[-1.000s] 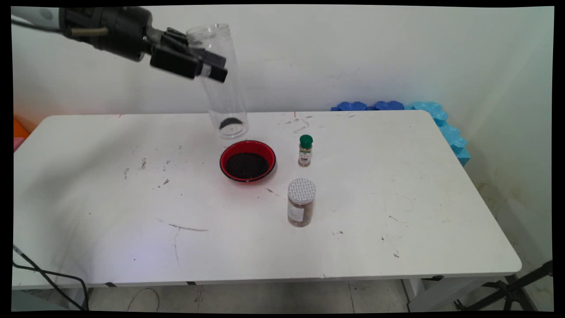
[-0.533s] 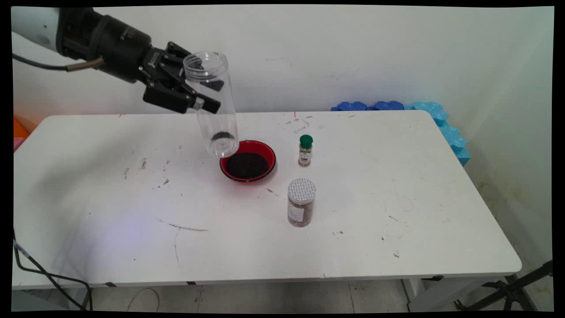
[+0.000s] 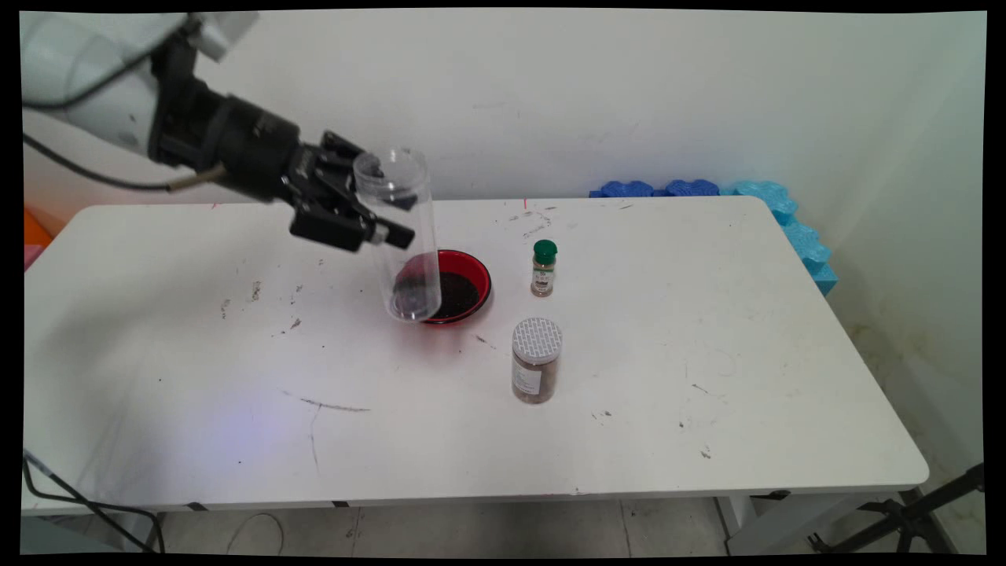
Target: Pour the black seasoning powder in the red bowl, then place the picked object on the table
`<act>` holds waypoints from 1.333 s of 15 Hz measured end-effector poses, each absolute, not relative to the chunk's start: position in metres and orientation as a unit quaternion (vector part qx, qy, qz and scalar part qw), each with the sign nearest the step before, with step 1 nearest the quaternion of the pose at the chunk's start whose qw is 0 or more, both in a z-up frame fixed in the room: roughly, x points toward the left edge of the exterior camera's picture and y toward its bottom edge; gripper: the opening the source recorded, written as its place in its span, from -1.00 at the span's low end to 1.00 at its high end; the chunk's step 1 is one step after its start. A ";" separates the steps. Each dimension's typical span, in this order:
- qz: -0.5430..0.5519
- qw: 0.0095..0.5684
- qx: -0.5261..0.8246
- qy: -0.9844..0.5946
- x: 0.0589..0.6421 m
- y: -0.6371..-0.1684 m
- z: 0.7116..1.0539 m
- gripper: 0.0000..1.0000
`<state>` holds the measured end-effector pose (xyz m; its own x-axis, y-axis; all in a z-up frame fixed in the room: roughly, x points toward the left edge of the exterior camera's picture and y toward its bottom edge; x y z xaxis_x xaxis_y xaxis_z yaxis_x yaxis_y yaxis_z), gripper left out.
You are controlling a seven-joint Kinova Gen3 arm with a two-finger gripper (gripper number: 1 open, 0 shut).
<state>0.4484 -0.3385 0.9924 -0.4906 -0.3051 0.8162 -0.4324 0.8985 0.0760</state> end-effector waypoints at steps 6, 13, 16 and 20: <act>0.071 0.456 0.221 -0.859 0.435 -0.334 0.938 -1.00; 0.063 0.459 0.230 -0.856 0.421 -0.324 0.879 -1.00; 0.062 0.461 0.231 -0.854 0.418 -0.321 0.858 -1.00; 0.060 0.466 0.234 -0.851 0.415 -0.317 0.836 -1.00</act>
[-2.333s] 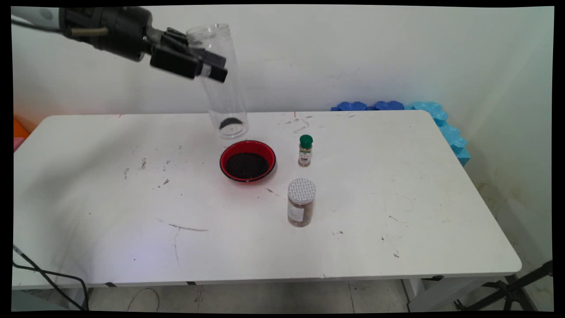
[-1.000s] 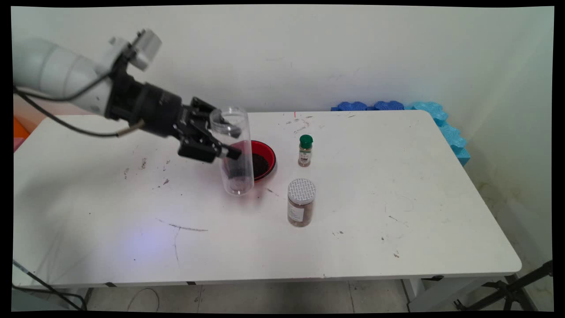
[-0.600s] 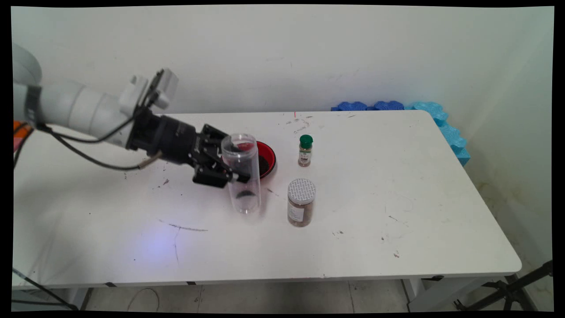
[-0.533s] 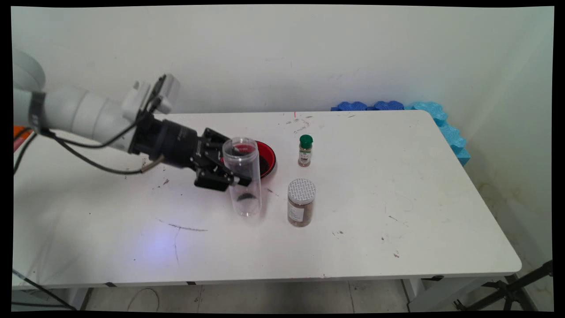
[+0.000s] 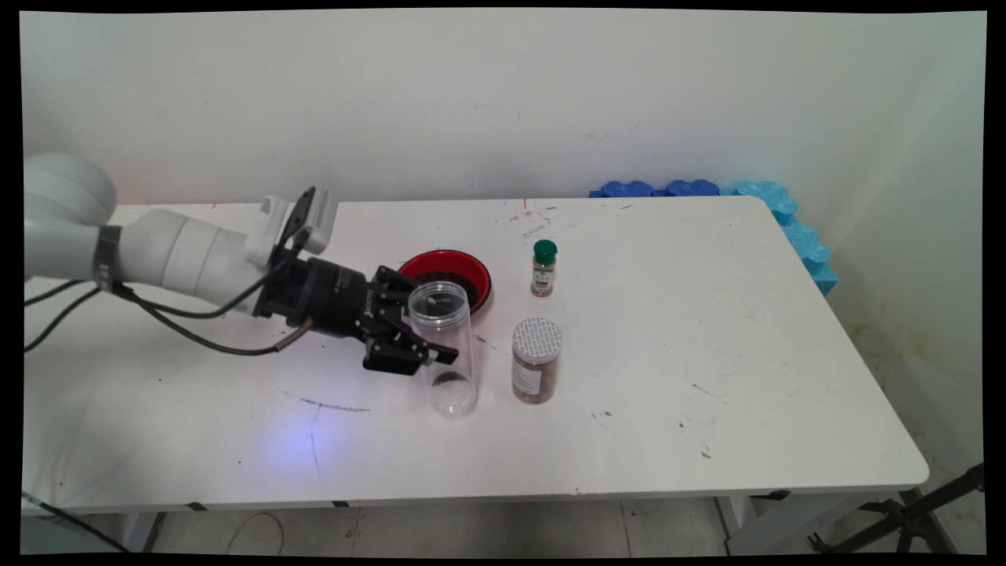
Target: Place the picked object on the table
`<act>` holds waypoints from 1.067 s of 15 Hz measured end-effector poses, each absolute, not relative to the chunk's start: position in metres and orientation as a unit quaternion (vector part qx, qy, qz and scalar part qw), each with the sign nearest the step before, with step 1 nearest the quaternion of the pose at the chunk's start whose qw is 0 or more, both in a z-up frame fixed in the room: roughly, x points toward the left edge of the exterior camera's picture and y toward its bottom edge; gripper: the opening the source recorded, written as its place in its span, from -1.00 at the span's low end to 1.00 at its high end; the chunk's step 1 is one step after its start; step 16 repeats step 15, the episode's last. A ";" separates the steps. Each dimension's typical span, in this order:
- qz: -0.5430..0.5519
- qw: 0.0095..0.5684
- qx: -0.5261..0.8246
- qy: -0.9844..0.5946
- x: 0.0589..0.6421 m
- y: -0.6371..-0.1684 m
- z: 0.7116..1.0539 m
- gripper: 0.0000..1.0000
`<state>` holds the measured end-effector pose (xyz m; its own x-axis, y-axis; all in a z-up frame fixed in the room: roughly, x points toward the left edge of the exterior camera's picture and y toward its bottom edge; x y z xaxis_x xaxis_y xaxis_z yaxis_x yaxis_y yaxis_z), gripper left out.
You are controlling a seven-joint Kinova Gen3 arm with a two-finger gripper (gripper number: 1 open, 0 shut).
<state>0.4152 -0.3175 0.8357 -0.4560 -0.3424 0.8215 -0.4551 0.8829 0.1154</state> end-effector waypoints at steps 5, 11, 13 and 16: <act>0.063 0.469 0.233 -0.849 0.415 -0.315 0.818 -1.00; 0.066 0.474 0.231 -0.847 0.415 -0.314 0.805 -1.00; 0.066 0.477 0.230 -0.846 0.414 -0.314 0.803 1.00; 0.066 0.481 0.229 -0.844 0.414 -0.313 0.802 1.00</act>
